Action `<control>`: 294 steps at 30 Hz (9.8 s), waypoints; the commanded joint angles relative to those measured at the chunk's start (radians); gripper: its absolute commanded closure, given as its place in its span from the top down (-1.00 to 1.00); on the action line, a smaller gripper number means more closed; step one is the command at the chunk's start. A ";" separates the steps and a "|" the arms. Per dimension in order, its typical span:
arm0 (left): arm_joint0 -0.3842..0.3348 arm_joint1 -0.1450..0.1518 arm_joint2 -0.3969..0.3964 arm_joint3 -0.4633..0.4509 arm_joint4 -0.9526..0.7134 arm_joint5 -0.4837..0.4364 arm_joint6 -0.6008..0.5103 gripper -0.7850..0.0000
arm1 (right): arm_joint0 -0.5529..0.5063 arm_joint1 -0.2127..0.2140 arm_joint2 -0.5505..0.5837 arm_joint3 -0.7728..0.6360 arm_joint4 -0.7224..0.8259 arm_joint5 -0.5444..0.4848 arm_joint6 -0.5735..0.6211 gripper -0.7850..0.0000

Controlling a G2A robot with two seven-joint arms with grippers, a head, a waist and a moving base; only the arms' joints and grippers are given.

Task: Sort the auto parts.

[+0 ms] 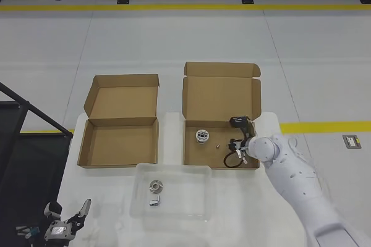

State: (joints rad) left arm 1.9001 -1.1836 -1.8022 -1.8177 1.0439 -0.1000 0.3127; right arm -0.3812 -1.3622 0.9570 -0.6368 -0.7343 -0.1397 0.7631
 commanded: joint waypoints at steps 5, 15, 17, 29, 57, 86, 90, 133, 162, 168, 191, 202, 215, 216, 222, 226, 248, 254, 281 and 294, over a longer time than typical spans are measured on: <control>0.000 0.000 0.000 0.000 0.000 0.000 0.000 1.00 | 0.026 -0.023 -0.032 0.053 -0.011 0.022 -0.007 -1.00; 0.000 0.000 0.000 0.000 0.000 0.000 0.000 1.00 | 0.054 -0.053 -0.061 0.129 -0.006 0.031 -0.026 -0.91; 0.000 0.000 0.000 0.000 0.000 0.000 0.000 1.00 | 0.059 -0.057 -0.064 0.142 -0.006 0.031 -0.028 -0.87; 0.000 0.000 0.000 0.000 0.000 0.000 0.000 1.00 | 0.080 -0.071 -0.067 0.185 -0.009 0.022 -0.054 -0.67; 0.000 0.000 0.000 0.000 0.000 0.000 0.000 1.00 | 0.036 -0.034 0.014 0.075 0.018 -0.107 -0.109 -0.47; -0.023 0.004 -0.033 -0.033 0.026 -0.087 -0.037 1.00 | -0.422 0.112 0.274 -0.807 0.194 -0.414 0.133 1.00; -0.034 0.011 -0.056 -0.065 0.096 -0.159 -0.042 1.00 | -0.422 0.112 0.274 -0.807 0.194 -0.414 0.133 1.00; -0.457 0.094 0.137 -0.171 0.794 -0.819 -0.305 1.00 | -0.584 0.169 0.287 -1.056 0.128 -0.842 0.002 1.00; -0.834 0.252 0.613 0.080 0.904 -0.912 -0.372 1.00 | -0.708 0.226 0.474 -1.204 0.014 -0.803 0.045 1.00; -0.942 0.262 0.719 0.150 0.895 -0.912 -0.389 1.00 | -0.708 0.226 0.474 -1.204 0.014 -0.803 0.045 1.00; -1.284 0.322 1.113 0.298 0.383 -0.912 -0.777 0.71 | -0.708 0.226 0.474 -1.204 0.014 -0.803 0.045 1.00; -1.404 0.282 1.250 0.400 0.152 -0.912 -0.980 0.58 | -0.708 0.226 0.474 -1.204 0.014 -0.803 0.045 1.00; -1.466 0.229 1.324 0.516 0.121 -0.912 -0.994 0.33 | -0.708 0.226 0.474 -1.204 0.014 -0.803 0.045 1.00; -1.467 0.226 1.327 0.522 0.124 -0.912 -0.990 0.30 | -0.708 0.226 0.474 -1.204 0.014 -0.803 0.045 1.00; -1.476 0.204 1.346 0.548 0.179 -0.912 -0.986 -0.06 | -0.708 0.226 0.474 -1.204 0.014 -0.803 0.045 1.00; -1.481 0.192 1.345 0.569 0.198 -0.912 -0.975 -0.06 | -0.708 0.226 0.474 -1.204 0.014 -0.803 0.045 1.00; -1.484 0.146 1.359 0.647 0.259 -0.912 -0.904 -0.06 | -0.708 0.226 0.474 -1.204 0.014 -0.803 0.045 1.00; -1.495 0.136 1.384 0.665 0.258 -0.912 -0.895 -0.13 | -0.708 0.226 0.474 -1.204 0.014 -0.803 0.045 1.00; -1.486 0.229 1.288 0.475 0.206 -0.912 -0.829 -1.00 | -0.708 0.226 0.474 -1.204 0.014 -0.803 0.045 1.00; -1.237 0.397 0.851 0.181 0.264 -0.799 -0.838 -1.00 | -0.708 0.226 0.474 -1.204 0.014 -0.803 0.045 1.00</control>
State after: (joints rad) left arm 0.6348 -0.7978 -0.9047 -1.6261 1.2978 -0.9195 -0.5357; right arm -1.0891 -1.1363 1.4313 -1.8403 -0.7206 -0.9432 0.8084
